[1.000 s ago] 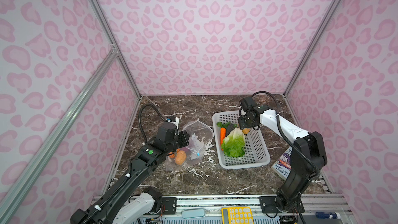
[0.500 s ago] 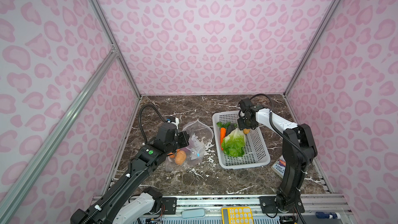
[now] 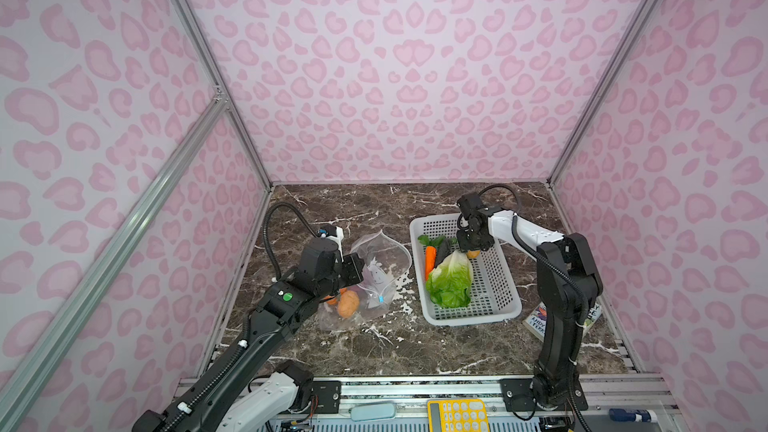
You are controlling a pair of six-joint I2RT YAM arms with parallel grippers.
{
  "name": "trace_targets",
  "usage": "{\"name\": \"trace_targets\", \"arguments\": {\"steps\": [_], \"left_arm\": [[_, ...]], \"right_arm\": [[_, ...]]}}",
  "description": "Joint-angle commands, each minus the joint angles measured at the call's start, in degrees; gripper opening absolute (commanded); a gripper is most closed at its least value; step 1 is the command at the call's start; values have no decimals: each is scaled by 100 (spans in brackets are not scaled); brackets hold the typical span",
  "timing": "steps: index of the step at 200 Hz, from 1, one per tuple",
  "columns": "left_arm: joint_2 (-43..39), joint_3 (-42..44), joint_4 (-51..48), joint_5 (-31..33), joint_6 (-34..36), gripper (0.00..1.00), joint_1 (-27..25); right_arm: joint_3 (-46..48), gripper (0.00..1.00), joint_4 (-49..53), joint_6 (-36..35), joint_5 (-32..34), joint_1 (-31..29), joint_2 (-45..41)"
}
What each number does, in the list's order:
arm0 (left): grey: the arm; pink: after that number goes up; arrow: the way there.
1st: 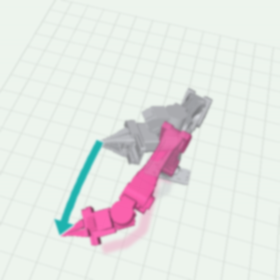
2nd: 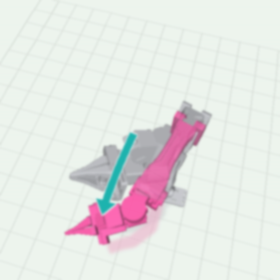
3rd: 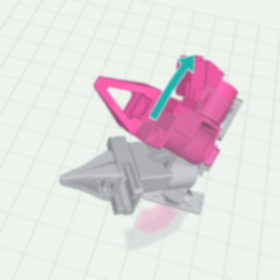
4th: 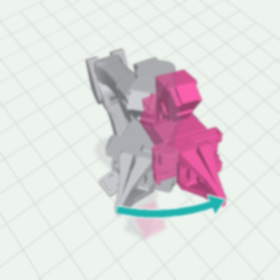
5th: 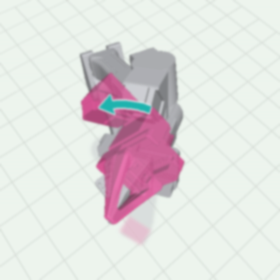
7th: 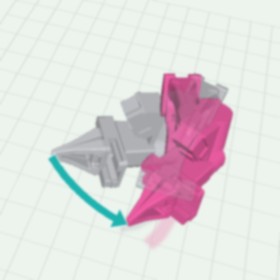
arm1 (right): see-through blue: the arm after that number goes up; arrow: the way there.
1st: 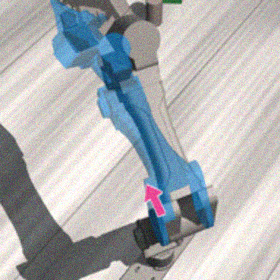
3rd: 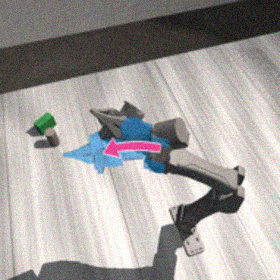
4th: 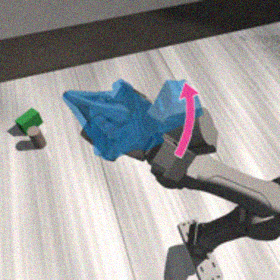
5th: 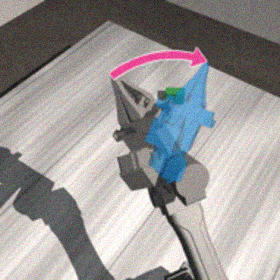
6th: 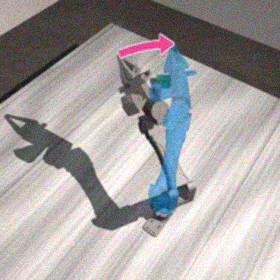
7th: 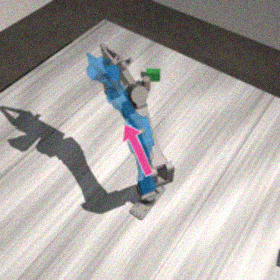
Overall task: Place the food in the zip-top bag and seal the zipper
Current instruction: 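Carry the yellow potato with the right gripper into the open bag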
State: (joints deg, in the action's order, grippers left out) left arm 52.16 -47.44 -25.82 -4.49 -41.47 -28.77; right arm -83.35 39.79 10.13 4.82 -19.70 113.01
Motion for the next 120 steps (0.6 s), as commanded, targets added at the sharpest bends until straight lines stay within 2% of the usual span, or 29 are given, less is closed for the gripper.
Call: {"name": "trace_targets", "arguments": {"steps": [1, 57, 120], "left_arm": [[-28, -2, -19, 79, 7, 3, 3], [38, -11, 21, 89, 27, 3, 3], [200, -28, 112, 29, 48, 3, 3]], "right_arm": [[38, 51, 20, 23, -16, 9, -150], [222, 43, -3, 117, -518, -43, -1275], [695, 39, -700, 356, -2245, -783, -2751]]}}
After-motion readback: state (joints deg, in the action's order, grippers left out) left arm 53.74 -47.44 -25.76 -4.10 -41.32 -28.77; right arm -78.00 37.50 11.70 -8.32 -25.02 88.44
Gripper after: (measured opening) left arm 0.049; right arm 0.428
